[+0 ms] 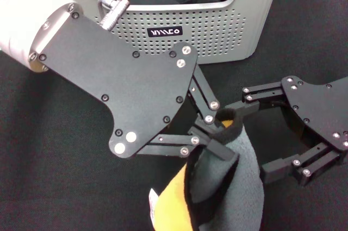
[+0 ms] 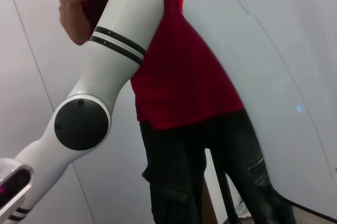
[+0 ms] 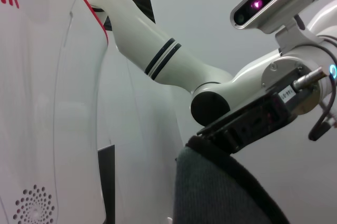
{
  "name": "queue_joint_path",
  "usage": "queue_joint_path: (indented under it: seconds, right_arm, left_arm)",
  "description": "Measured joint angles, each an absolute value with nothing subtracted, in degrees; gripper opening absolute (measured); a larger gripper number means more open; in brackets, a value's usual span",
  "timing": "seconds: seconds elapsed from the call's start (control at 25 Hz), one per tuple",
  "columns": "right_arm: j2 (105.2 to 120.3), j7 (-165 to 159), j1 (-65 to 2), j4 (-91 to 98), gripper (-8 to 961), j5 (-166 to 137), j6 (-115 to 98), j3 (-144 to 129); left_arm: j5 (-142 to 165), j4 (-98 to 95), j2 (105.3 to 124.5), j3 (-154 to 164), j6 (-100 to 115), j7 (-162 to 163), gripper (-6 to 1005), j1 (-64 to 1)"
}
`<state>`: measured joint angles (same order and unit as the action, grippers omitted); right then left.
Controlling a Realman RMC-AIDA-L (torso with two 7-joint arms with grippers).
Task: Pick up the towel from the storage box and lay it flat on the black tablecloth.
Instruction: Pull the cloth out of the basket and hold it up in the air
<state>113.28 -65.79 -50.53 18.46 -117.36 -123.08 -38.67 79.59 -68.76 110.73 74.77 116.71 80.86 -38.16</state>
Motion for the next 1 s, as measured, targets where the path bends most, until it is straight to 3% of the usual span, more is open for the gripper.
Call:
queue_joint_path:
  seconds: [0.52,1.0]
  right_arm:
    - [113.69,-65.2,-52.6,18.5,824,-117.3,-123.2,-40.0]
    - [113.55,-65.2,-51.2,18.5,821,-117.1,-123.3,-40.1]
  left_arm:
    - [79.9,-68.7,110.73,74.3,116.6,79.8,23,-41.3]
    - [81.5,-68.0,110.73,71.6,116.4,79.7,22,-40.4]
